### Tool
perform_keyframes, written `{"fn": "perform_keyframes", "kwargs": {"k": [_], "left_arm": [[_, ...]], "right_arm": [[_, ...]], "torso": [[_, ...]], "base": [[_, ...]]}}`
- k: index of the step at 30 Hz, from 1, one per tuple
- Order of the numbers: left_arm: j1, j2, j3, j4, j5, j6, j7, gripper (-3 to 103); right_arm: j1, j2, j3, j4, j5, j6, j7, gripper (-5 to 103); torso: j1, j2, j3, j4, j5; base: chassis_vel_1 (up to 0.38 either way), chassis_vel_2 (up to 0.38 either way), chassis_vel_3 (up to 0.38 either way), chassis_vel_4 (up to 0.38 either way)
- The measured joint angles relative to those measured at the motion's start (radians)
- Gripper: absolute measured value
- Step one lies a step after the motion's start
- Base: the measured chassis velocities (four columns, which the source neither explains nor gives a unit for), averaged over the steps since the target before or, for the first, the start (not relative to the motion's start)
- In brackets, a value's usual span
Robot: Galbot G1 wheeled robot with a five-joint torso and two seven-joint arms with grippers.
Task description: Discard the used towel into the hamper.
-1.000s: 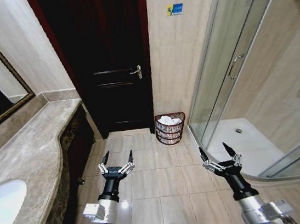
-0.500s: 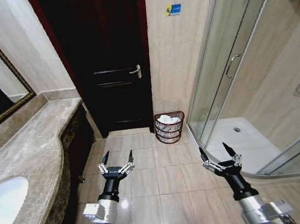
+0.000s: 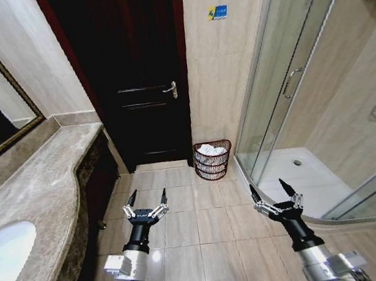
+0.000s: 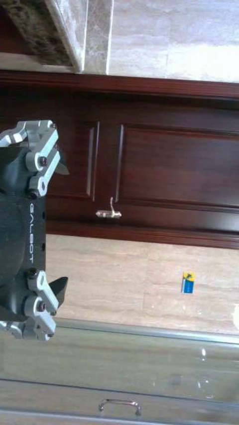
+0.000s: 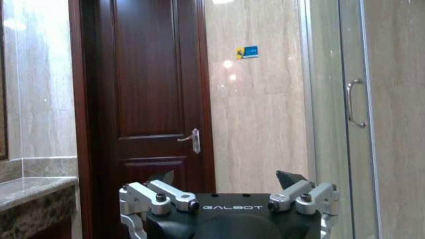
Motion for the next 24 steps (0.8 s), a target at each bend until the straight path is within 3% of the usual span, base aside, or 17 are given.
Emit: {"fn": "perform_keyframes", "kwargs": {"k": [24], "left_arm": [[0.0,0.0,0.0,0.0,0.0,0.0,0.0,100]], "right_arm": [[0.0,0.0,0.0,0.0,0.0,0.0,0.0,100]], "torso": [[0.0,0.0,0.0,0.0,0.0]], "base": [[0.0,0.0,0.0,0.0]]}}
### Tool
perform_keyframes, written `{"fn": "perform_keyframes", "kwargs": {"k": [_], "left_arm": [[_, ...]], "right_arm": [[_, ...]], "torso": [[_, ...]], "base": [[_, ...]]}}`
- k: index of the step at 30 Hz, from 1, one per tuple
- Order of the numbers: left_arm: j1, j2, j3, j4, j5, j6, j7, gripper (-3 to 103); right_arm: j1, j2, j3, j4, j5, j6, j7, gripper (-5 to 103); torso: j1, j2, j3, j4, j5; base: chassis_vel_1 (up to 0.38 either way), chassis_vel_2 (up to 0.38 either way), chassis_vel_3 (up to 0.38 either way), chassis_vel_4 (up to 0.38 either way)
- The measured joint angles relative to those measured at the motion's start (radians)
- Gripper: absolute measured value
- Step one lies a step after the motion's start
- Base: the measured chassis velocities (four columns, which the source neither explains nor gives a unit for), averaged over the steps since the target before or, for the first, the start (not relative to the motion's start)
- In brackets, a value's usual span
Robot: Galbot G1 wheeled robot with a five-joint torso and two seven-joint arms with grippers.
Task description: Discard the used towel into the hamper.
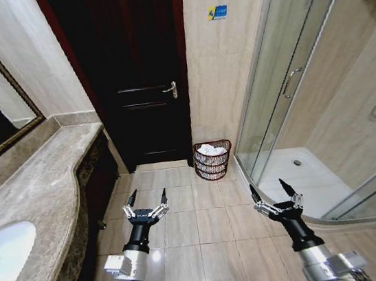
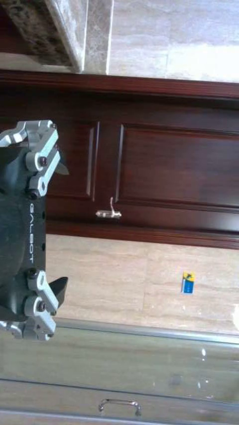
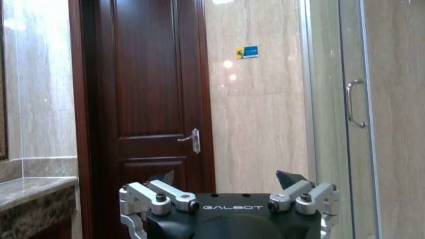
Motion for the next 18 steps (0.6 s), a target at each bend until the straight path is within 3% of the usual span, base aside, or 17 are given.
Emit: {"fn": "perform_keyframes", "kwargs": {"k": [18], "left_arm": [[0.0,0.0,0.0,0.0,0.0,0.0,0.0,100]], "right_arm": [[0.0,0.0,0.0,0.0,0.0,0.0,0.0,100]], "torso": [[0.0,0.0,0.0,0.0,0.0]], "base": [[0.0,0.0,0.0,0.0]]}}
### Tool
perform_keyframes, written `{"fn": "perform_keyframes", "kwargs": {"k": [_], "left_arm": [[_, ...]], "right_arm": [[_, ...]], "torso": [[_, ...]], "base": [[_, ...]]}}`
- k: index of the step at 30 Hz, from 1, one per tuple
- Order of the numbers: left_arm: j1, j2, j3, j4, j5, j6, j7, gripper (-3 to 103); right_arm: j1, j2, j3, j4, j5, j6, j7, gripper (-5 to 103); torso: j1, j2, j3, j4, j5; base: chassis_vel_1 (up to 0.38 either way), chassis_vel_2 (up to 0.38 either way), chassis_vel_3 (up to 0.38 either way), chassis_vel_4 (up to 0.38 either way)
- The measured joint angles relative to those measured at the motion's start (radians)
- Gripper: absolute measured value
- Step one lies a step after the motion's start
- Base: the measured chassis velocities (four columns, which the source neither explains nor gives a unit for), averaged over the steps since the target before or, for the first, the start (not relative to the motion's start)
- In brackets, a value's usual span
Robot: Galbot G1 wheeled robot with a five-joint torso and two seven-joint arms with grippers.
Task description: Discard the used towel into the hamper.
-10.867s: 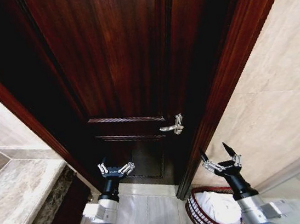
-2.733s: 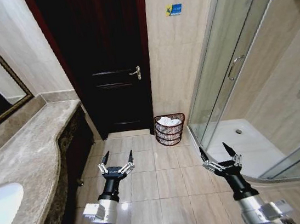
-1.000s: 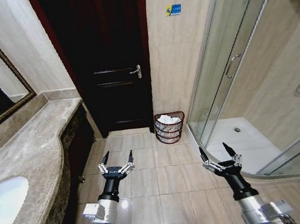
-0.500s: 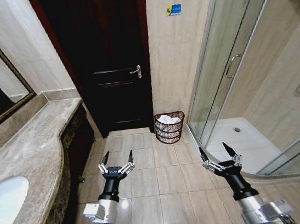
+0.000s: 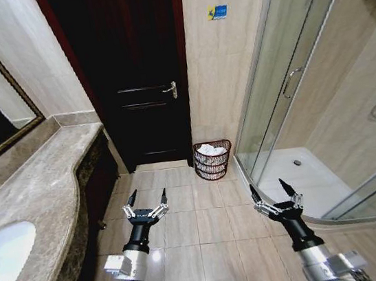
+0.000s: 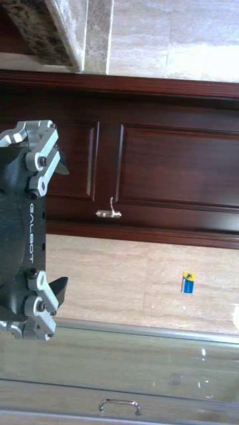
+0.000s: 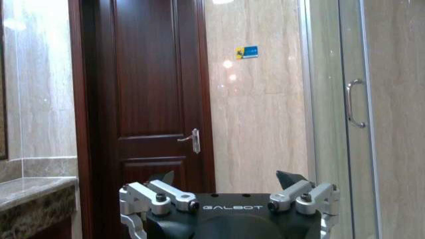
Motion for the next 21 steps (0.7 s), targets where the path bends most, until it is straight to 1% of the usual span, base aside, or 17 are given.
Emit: {"fn": "perform_keyframes", "kwargs": {"k": [21], "left_arm": [[0.0,0.0,0.0,0.0,0.0,0.0,0.0,100]], "right_arm": [[0.0,0.0,0.0,0.0,0.0,0.0,0.0,100]], "torso": [[0.0,0.0,0.0,0.0,0.0]], "base": [[0.0,0.0,0.0,0.0]]}}
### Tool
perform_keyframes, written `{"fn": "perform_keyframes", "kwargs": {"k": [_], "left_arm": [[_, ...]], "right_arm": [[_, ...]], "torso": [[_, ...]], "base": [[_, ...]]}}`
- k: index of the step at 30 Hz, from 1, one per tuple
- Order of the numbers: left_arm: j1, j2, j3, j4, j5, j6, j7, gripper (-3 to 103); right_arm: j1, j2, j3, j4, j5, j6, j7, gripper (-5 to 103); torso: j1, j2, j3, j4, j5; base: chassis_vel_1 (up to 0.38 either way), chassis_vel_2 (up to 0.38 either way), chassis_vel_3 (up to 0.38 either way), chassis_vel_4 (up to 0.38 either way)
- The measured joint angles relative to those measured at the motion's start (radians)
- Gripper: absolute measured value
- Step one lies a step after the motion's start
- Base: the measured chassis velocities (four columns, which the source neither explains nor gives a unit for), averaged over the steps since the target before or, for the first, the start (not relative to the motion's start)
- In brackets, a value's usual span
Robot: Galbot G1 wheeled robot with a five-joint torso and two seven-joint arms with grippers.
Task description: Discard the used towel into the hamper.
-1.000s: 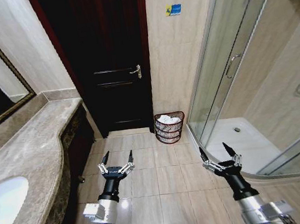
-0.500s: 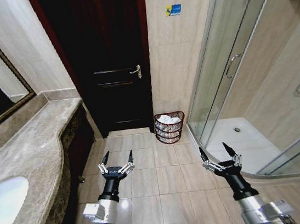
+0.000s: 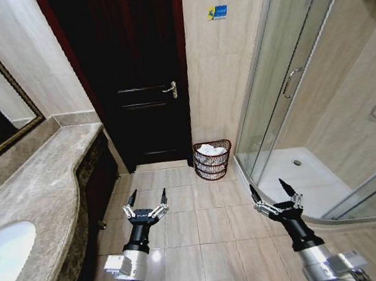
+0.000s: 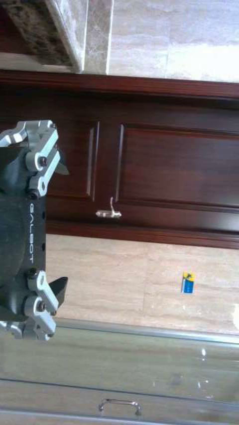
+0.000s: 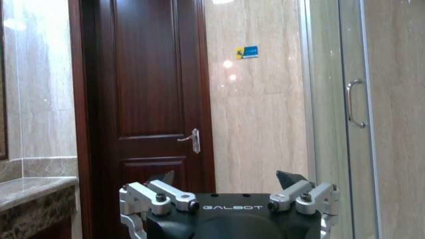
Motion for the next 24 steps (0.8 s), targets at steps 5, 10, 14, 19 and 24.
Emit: {"fn": "perform_keyframes", "kwargs": {"k": [5,10,14,19,24], "left_arm": [[0.0,0.0,0.0,0.0,0.0,0.0,0.0,100],[0.0,0.0,0.0,0.0,0.0,0.0,0.0,100],[0.0,0.0,0.0,0.0,0.0,0.0,0.0,100],[0.0,0.0,0.0,0.0,0.0,0.0,0.0,100],[0.0,0.0,0.0,0.0,0.0,0.0,0.0,100]], "right_arm": [[0.0,0.0,0.0,0.0,0.0,0.0,0.0,100],[0.0,0.0,0.0,0.0,0.0,0.0,0.0,100],[0.0,0.0,0.0,0.0,0.0,0.0,0.0,100],[0.0,0.0,0.0,0.0,0.0,0.0,0.0,100],[0.0,0.0,0.0,0.0,0.0,0.0,0.0,100]], "torso": [[0.0,0.0,0.0,0.0,0.0],[0.0,0.0,0.0,0.0,0.0],[0.0,0.0,0.0,0.0,0.0],[0.0,0.0,0.0,0.0,0.0],[0.0,0.0,0.0,0.0,0.0]], "base": [[0.0,0.0,0.0,0.0],[0.0,0.0,0.0,0.0],[0.0,0.0,0.0,0.0],[0.0,0.0,0.0,0.0],[0.0,0.0,0.0,0.0]]}}
